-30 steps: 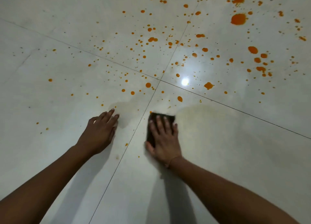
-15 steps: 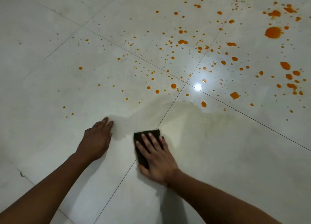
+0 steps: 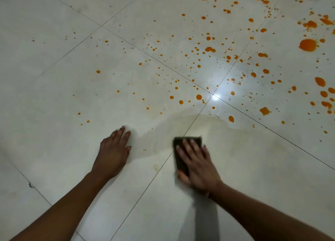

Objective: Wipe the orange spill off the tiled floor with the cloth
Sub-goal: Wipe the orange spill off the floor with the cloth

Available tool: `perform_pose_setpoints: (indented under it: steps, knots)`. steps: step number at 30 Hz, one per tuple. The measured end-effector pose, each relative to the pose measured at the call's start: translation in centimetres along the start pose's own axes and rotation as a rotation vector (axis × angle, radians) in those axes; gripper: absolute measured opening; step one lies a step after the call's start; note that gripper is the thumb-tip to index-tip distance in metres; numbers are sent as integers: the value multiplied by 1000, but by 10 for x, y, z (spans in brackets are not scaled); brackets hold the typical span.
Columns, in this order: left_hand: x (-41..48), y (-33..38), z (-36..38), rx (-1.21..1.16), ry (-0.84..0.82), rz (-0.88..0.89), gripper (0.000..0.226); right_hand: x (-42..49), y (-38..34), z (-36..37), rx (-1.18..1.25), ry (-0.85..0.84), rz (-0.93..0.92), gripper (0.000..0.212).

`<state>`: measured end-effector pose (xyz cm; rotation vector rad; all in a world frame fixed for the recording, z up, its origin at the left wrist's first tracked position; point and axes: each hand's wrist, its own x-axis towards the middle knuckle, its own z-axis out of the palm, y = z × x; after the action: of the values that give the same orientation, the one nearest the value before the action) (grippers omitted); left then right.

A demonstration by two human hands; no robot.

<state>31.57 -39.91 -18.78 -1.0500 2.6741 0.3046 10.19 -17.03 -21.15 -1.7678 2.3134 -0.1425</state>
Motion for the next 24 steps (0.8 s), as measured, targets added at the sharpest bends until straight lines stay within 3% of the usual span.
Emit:
perform_pose_setpoints:
  steps: [2, 3, 6, 8, 10, 13, 15, 16, 18, 21, 24]
  knots:
    - [3, -2, 0, -8, 32, -18, 59, 68, -4, -8, 40, 60, 256, 78]
    - [3, -7, 0, -16, 43, -41, 59, 94, -28, -9, 83, 55, 293, 78]
    - [7, -23, -4, -56, 74, -104, 61, 83, -103, 4, 111, -9, 32, 77]
    - [9, -36, -6, -80, 52, -108, 65, 22, -99, 6, 85, -93, -130, 78]
    - [9, -43, -7, -97, 23, -97, 68, 0, -56, -6, 25, -120, -142, 79]
    - [10, -43, -7, -128, -13, -104, 68, 55, -10, -20, -27, -75, 170, 80]
    - [14, -38, -7, -128, -10, -112, 67, 102, -26, -26, 28, -79, 335, 81]
    - [17, -38, -7, -122, -5, -118, 67, 114, -46, -22, 45, -77, 286, 80]
    - [21, -33, -6, -115, 19, -129, 64, 98, -82, -8, 42, -89, 12, 76]
    - [25, -29, 3, -118, 79, -162, 61, 47, -65, -3, 14, -136, -263, 76]
    - [22, -25, 10, -124, 134, -166, 59, 100, -17, -7, -48, -14, -104, 77]
